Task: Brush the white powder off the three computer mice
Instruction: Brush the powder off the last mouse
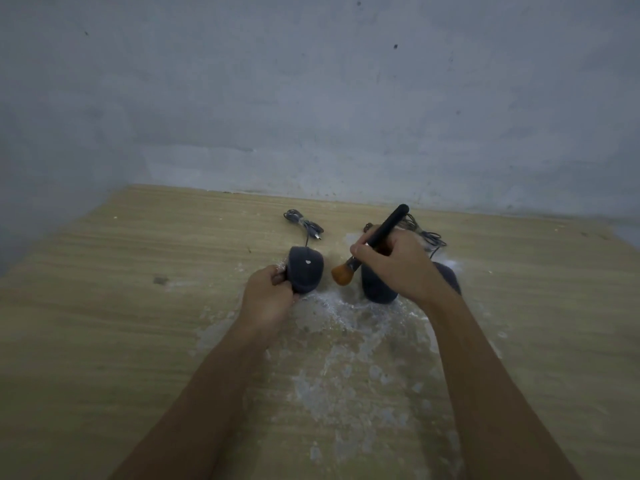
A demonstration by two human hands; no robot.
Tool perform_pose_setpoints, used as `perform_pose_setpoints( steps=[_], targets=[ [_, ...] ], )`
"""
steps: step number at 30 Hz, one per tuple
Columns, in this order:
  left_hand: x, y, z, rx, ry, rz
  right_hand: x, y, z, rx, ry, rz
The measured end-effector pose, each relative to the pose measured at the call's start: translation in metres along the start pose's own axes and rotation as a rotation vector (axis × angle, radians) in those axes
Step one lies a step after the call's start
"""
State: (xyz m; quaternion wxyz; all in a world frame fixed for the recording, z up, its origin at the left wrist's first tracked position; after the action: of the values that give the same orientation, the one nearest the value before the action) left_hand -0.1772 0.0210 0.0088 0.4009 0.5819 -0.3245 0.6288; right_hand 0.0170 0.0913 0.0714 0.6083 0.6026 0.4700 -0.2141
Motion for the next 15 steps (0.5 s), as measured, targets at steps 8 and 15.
perform_pose_setpoints(
  steps=[8,15],
  targets=[
    [-0.002,0.016,-0.019,-0.059,-0.07,-0.345,0.015,-0.002,0.015,0.124,-0.024,-0.2],
    [0.015,0.016,-0.041,-0.097,-0.091,-0.394,0.02,0.006,0.015,0.274,-0.053,-0.277]
  ],
)
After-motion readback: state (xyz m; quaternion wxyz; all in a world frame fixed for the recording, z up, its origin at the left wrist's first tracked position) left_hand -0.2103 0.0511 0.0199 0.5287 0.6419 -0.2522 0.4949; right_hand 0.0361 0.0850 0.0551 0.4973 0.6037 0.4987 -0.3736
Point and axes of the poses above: each hand's wrist, its own z-axis away from the middle knuckle, its own y-axis out of the back of the hand, x = y × z, the point moved 3 cm from there along -z, towards the middle knuckle, and after that the axes turned 4 degrees about -y, right-handed, at the moved point
